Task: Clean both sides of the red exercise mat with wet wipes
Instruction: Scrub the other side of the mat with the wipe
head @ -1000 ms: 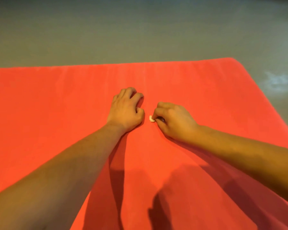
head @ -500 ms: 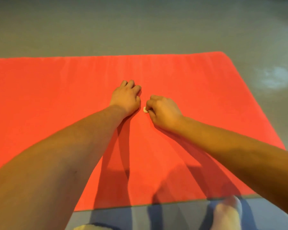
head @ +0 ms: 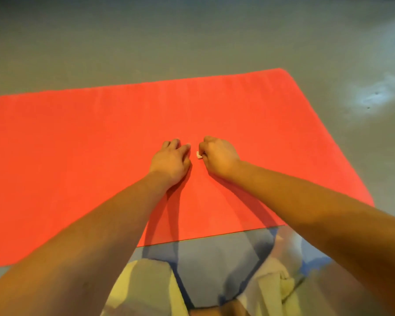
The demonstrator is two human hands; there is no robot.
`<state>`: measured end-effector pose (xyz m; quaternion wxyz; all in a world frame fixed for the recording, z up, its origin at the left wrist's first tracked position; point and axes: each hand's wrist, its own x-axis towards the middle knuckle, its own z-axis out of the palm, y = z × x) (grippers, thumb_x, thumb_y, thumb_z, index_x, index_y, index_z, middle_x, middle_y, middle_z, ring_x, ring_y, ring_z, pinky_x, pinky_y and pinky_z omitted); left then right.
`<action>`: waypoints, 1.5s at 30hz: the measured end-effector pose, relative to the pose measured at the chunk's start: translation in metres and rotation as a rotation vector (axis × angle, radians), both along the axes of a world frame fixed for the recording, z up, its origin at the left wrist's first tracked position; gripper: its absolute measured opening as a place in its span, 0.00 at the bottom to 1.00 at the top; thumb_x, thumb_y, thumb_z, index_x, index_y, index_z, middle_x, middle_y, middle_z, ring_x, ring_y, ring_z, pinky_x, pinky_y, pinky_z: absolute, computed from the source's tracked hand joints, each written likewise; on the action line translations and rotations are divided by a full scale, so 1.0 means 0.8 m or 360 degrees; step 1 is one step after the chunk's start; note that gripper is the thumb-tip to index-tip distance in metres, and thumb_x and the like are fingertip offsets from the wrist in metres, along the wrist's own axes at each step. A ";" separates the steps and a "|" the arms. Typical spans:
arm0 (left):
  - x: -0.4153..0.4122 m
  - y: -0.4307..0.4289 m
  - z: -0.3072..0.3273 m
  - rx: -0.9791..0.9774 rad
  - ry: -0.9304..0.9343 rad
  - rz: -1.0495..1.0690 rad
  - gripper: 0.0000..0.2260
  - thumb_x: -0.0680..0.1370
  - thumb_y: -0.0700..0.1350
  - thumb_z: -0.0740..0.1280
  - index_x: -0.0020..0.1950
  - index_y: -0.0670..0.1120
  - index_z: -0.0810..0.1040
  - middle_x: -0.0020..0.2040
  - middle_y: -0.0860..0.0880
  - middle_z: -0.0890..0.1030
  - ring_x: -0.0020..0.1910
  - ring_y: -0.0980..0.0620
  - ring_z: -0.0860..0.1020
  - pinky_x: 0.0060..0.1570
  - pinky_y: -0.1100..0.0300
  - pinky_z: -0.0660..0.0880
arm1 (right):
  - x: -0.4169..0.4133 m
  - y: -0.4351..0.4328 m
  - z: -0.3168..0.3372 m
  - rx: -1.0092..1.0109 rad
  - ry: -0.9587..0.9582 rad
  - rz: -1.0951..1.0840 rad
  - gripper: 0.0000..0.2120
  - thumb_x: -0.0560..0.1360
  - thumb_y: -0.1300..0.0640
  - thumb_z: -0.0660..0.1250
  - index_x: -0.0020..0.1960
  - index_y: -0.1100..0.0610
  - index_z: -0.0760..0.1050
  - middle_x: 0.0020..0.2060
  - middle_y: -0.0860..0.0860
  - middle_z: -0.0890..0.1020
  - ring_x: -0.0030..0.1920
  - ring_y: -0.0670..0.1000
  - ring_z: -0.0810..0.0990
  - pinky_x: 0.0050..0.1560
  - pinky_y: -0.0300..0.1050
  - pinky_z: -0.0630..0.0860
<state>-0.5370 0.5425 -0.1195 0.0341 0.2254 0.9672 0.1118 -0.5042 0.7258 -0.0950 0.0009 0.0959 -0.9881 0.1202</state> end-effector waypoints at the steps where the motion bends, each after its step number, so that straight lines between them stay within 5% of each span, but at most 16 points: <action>1: 0.013 -0.003 0.001 -0.0005 -0.0016 -0.0002 0.20 0.84 0.53 0.60 0.75 0.53 0.74 0.72 0.46 0.73 0.70 0.43 0.69 0.64 0.48 0.73 | 0.010 -0.002 0.001 0.0007 -0.0012 0.0006 0.09 0.74 0.60 0.64 0.49 0.53 0.81 0.48 0.52 0.79 0.48 0.60 0.81 0.40 0.50 0.72; 10: 0.092 -0.023 0.025 -0.0153 -0.0117 -0.0041 0.21 0.83 0.55 0.61 0.76 0.55 0.73 0.73 0.47 0.71 0.72 0.45 0.68 0.66 0.49 0.73 | 0.174 -0.004 0.009 -0.0014 -0.0238 0.0467 0.07 0.73 0.57 0.63 0.48 0.51 0.79 0.48 0.50 0.79 0.46 0.58 0.80 0.40 0.51 0.76; 19: 0.172 -0.030 0.056 -0.0474 -0.0323 -0.0214 0.41 0.69 0.74 0.70 0.77 0.57 0.70 0.69 0.47 0.70 0.69 0.45 0.70 0.65 0.50 0.73 | 0.139 -0.016 0.021 -0.0024 -0.0250 0.0081 0.06 0.73 0.61 0.67 0.44 0.50 0.78 0.50 0.51 0.81 0.50 0.57 0.81 0.40 0.45 0.69; 23: 0.185 -0.023 0.067 -0.0638 -0.0317 -0.0240 0.38 0.68 0.75 0.70 0.71 0.53 0.74 0.64 0.45 0.73 0.65 0.42 0.74 0.60 0.49 0.75 | 0.174 -0.015 0.016 -0.0016 -0.0359 0.0218 0.06 0.72 0.60 0.67 0.44 0.50 0.78 0.49 0.49 0.82 0.50 0.56 0.81 0.41 0.43 0.68; 26: 0.186 -0.013 0.074 -0.0711 -0.0305 -0.0262 0.33 0.69 0.73 0.71 0.63 0.51 0.77 0.61 0.44 0.75 0.61 0.41 0.76 0.56 0.50 0.75 | 0.190 -0.011 0.012 -0.0074 -0.0477 0.0262 0.06 0.70 0.61 0.67 0.42 0.51 0.78 0.47 0.47 0.83 0.48 0.54 0.81 0.41 0.42 0.71; 30: 0.190 -0.005 0.074 -0.0767 -0.0260 -0.0289 0.34 0.68 0.71 0.72 0.65 0.50 0.77 0.62 0.43 0.76 0.60 0.41 0.77 0.57 0.50 0.76 | 0.205 -0.006 0.014 -0.0130 -0.0579 0.0248 0.09 0.68 0.63 0.65 0.43 0.52 0.79 0.44 0.45 0.83 0.46 0.53 0.80 0.41 0.45 0.76; 35: 0.207 0.014 0.075 -0.0819 -0.0170 -0.0395 0.36 0.67 0.64 0.76 0.66 0.45 0.71 0.60 0.42 0.76 0.57 0.39 0.79 0.48 0.51 0.73 | 0.221 0.005 0.012 -0.0095 -0.0281 0.0099 0.07 0.72 0.62 0.63 0.48 0.52 0.74 0.48 0.51 0.80 0.46 0.59 0.80 0.39 0.47 0.71; 41: 0.230 0.010 0.069 -0.0728 -0.0057 -0.0547 0.19 0.73 0.48 0.69 0.62 0.45 0.70 0.58 0.43 0.75 0.55 0.39 0.78 0.42 0.49 0.72 | 0.215 0.019 0.026 0.0002 -0.0373 0.0125 0.06 0.73 0.55 0.65 0.50 0.50 0.75 0.47 0.50 0.73 0.46 0.59 0.78 0.38 0.48 0.68; 45: 0.226 -0.004 0.078 -0.0793 0.0026 -0.0516 0.18 0.77 0.42 0.69 0.66 0.47 0.71 0.62 0.44 0.72 0.60 0.40 0.75 0.41 0.49 0.68 | 0.221 0.021 0.039 0.0292 -0.0533 0.0157 0.23 0.67 0.49 0.74 0.57 0.54 0.72 0.50 0.51 0.73 0.48 0.56 0.77 0.40 0.47 0.70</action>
